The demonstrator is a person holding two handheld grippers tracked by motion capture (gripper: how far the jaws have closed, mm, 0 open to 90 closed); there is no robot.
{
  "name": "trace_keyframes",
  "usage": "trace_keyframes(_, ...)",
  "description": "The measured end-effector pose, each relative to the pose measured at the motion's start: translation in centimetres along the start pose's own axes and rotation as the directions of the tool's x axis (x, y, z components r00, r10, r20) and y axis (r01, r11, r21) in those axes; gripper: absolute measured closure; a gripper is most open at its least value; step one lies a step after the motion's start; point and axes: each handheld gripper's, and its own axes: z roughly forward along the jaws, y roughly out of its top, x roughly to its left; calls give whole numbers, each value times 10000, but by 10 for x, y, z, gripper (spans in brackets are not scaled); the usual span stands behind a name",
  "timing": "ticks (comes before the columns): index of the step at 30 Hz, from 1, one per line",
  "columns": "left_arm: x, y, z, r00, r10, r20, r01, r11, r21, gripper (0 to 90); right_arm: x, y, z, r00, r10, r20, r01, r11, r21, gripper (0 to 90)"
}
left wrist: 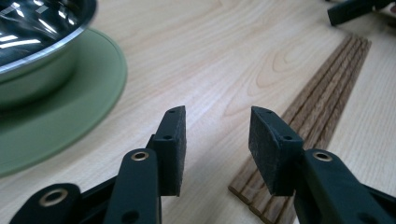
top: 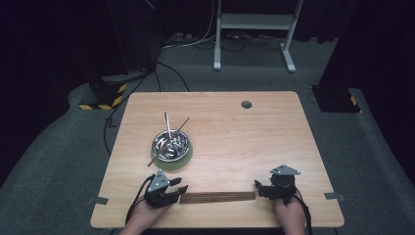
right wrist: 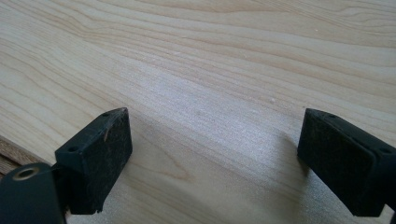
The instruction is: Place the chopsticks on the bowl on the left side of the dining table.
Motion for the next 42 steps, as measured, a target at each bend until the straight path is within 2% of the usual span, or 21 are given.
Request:
trace_keyframes(2, -2, 0, 3, 9996, 237, 136, -241, 9993, 293, 562, 0, 0, 0, 10000, 11, 2, -11, 10000, 1, 96)
trace_keyframes(6, -4, 0, 6, 9988, 435, 240, -448, 9974, 572, 550, 0, 0, 0, 10000, 10, 5, -10, 10000, 3, 96)
trace_keyframes(13, -4, 0, 7, 9992, 301, 262, -320, 9969, 724, 547, 0, 0, 0, 10000, 6, 7, -6, 10000, 1, 97)
trace_keyframes(15, -3, 1, 7, 9980, 528, 343, -554, 9953, 788, 549, 0, 0, 0, 10000, 4, 7, -4, 10000, 1, 97)
trace_keyframes(22, -4, 1, 8, 9981, 498, 352, -530, 9938, 978, 547, 0, 0, 0, 10000, -6, 15, 6, 10000, -3, 98)
trace_keyframes(28, -3, 1, 9, 9996, 296, 31, -298, 9951, 944, 559, 0, 0, 0, 10000, -15, 23, 15, 10000, -8, 98)
trace_keyframes(30, -3, 2, 10, 9993, 311, -191, -290, 9943, 1024, 577, 0, 0, 0, 10000, -17, 67, 17, 10000, -62, 99)
trace_keyframes(31, -4, 2, 11, 9993, 195, -310, -161, 9942, 1061, 587, 0, 0, 0, 10000, -46, 83, 47, 10000, -87, 99)
trace_keyframes(33, -4, 2, 11, 9986, 280, -440, -229, 9934, 1124, 604, 1, 0, 0, 10000, 14, 69, -13, 10000, -62, 100)
trace_keyframes(42, -3, 2, 12, 9986, 404, -333, -363, 9928, 1144, 695, 1, 0, 0, 10000, 1, -7, -1, 10000, 14, 101)
